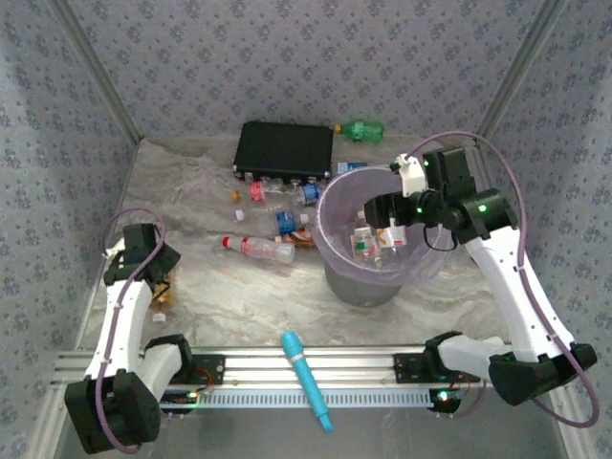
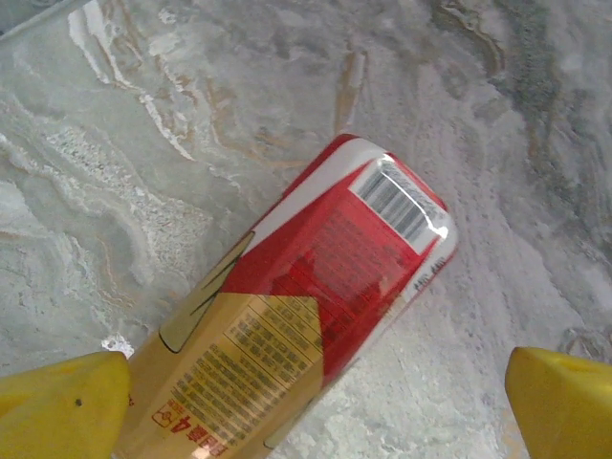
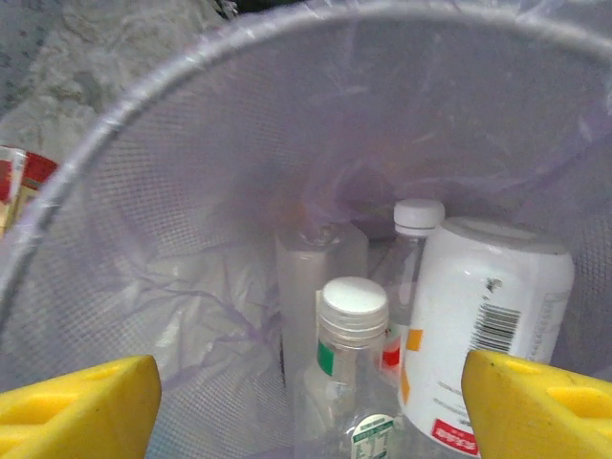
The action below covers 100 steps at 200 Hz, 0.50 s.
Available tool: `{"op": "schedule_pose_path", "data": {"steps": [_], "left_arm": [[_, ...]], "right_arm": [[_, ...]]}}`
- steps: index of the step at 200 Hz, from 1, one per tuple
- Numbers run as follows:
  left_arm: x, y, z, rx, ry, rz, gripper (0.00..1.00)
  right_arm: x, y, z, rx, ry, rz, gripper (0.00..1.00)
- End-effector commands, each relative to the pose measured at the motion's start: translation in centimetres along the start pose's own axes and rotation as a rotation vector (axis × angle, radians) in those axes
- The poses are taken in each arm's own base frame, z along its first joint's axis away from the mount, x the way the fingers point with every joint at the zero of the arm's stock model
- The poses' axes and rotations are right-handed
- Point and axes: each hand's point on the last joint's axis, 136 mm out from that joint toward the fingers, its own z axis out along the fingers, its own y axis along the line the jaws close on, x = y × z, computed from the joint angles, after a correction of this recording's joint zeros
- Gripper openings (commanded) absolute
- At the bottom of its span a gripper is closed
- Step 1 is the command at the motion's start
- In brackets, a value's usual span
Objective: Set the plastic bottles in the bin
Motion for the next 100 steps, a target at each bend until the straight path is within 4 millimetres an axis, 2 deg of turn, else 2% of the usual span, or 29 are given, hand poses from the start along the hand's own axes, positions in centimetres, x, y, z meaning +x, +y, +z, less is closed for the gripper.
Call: {"op": "schedule_pose_path", "data": {"steps": [1, 33, 70, 100], "left_arm": [[-0.2, 0.0, 0.8, 0.014, -0.003, -0.058, 1.0], [0.3, 0.1, 2.1, 0.011, 0.022, -0.05, 1.0], [0.8, -0.8, 3.4, 0.007, 0.091, 0.075, 1.0], [2.6, -2.1, 4.7, 0.062, 0.19, 0.08, 1.0]], "right_arm": [[-0.5, 0.5, -0.4, -0.024, -0.022, -0.007, 0.84], [-0.7, 0.1, -0.2, -0.015, -0.026, -0.002, 0.83], [-1.1, 0.2, -0.2, -0.019, -0.039, 0.003, 0.83], [-1.3, 0.1, -0.1, -0.017, -0.046, 0.008, 0.83]]}}
